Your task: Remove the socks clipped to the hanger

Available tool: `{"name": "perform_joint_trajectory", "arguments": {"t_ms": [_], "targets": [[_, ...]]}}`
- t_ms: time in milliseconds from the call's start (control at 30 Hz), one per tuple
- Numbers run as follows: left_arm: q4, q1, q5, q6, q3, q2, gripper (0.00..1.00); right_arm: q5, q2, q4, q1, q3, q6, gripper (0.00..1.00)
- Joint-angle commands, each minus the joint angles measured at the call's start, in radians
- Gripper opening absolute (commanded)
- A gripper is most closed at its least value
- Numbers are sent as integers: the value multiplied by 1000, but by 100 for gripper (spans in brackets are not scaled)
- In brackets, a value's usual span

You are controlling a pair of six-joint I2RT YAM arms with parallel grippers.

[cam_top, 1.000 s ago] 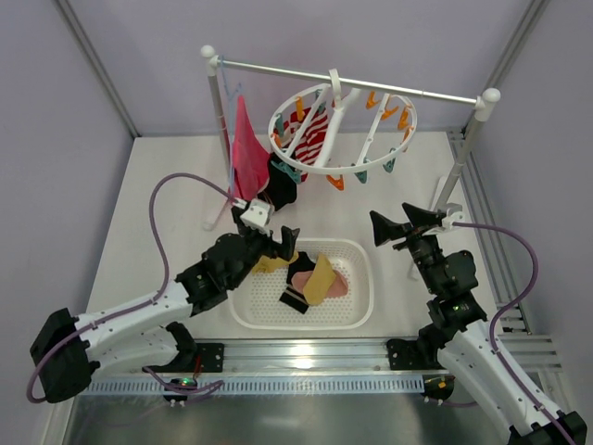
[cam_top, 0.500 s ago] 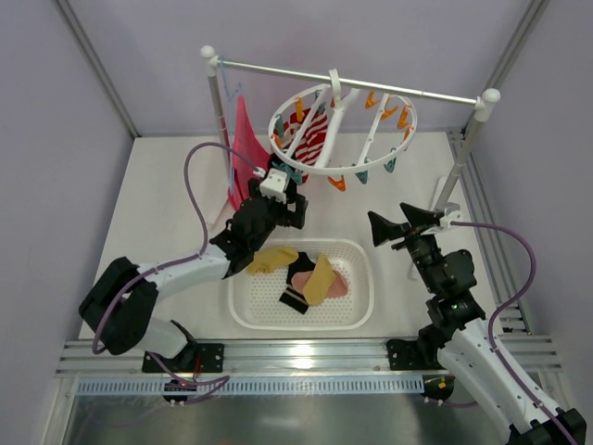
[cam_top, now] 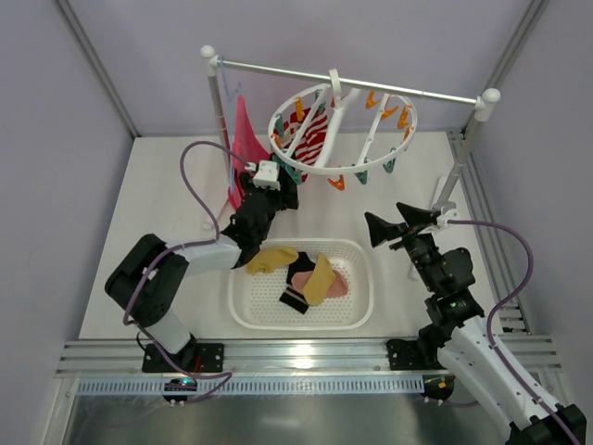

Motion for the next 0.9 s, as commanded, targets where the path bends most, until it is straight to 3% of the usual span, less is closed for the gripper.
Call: {"name": "perform_joint_trajectory", "arguments": {"t_ms": [0, 67, 167, 200, 300, 600, 867], "targets": [[91, 30, -13, 4, 61, 41, 100, -14, 15, 58, -1, 4, -15, 100], [99, 47, -1, 2, 72, 70, 99, -15, 18, 60, 1, 4, -14, 100], [168, 47, 24, 21, 52, 94, 72, -15, 24, 63, -1, 5, -15, 100], [210, 47, 28, 31, 46, 96, 43, -15, 26, 64, 1, 5, -15, 100], [272, 47, 42, 45, 16, 97, 0, -17, 32, 67, 1, 5, -15, 100], [363, 1, 83, 50, -107, 15, 0, 5, 14, 51, 1, 5, -20, 100], [366, -162, 28, 110, -216, -137, 0, 97, -51, 12, 1, -9, -14, 99]]}}
